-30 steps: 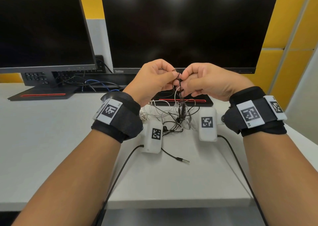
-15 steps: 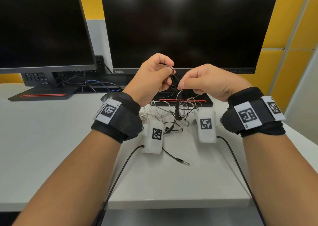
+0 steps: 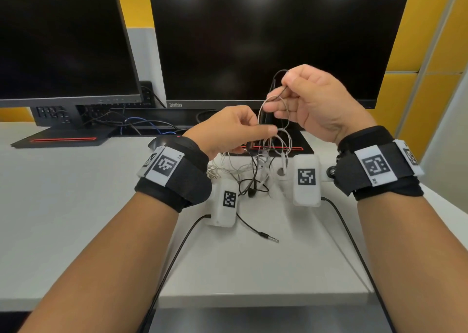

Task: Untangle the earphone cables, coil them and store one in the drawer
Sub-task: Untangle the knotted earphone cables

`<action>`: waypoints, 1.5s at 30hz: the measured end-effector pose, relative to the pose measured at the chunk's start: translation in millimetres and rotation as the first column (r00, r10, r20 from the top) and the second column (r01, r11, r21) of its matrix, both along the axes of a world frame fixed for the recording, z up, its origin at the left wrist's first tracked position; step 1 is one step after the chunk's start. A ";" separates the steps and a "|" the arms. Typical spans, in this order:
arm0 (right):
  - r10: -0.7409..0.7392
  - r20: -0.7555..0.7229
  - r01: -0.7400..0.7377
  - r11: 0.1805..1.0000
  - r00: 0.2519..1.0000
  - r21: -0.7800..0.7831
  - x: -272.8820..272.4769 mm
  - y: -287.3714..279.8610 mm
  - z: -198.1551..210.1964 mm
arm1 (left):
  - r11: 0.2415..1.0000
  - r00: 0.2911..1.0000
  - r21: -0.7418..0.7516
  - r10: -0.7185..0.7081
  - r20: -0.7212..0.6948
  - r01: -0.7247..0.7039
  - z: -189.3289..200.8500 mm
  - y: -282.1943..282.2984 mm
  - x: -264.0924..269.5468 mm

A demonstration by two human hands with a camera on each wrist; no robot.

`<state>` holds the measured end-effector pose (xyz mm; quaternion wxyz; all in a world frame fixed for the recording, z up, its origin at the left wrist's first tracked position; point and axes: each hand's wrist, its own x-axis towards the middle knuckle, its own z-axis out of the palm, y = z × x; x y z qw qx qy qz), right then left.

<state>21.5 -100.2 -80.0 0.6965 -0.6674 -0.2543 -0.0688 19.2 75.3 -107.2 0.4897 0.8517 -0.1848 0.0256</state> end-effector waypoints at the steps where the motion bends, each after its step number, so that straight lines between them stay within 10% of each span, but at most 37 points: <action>1: 0.000 0.018 -0.001 0.999 1.000 0.036 0.0 0.0 0.8 | 1.000 1.000 0.009 -0.015 -0.004 0.015 -0.4 -0.1 -0.3; 10: -0.384 0.177 0.416 0.883 0.906 -0.216 13.0 -5.1 -5.6 | 0.979 0.998 -0.203 0.037 0.043 -0.027 3.0 0.4 -1.8; 26: -0.345 0.031 0.344 0.916 0.938 -0.205 8.1 -3.5 -2.9 | 0.999 0.997 0.000 0.039 0.070 -0.039 3.5 1.1 -1.7; 33: -0.454 0.101 0.454 0.792 0.885 -0.408 12.7 -6.8 -8.6 | 0.979 0.999 -0.203 -0.010 0.048 0.020 7.4 -0.5 -2.9; 38: -0.518 0.039 0.475 0.747 0.854 -0.465 15.4 -9.5 -9.8 | 0.810 0.998 -0.584 -0.061 -0.001 0.049 14.3 1.0 -6.6; 45: -0.555 0.011 0.467 0.689 0.832 -0.555 13.5 -10.0 -11.2 | 0.929 0.997 -0.367 -0.010 0.082 0.040 7.1 1.2 -6.8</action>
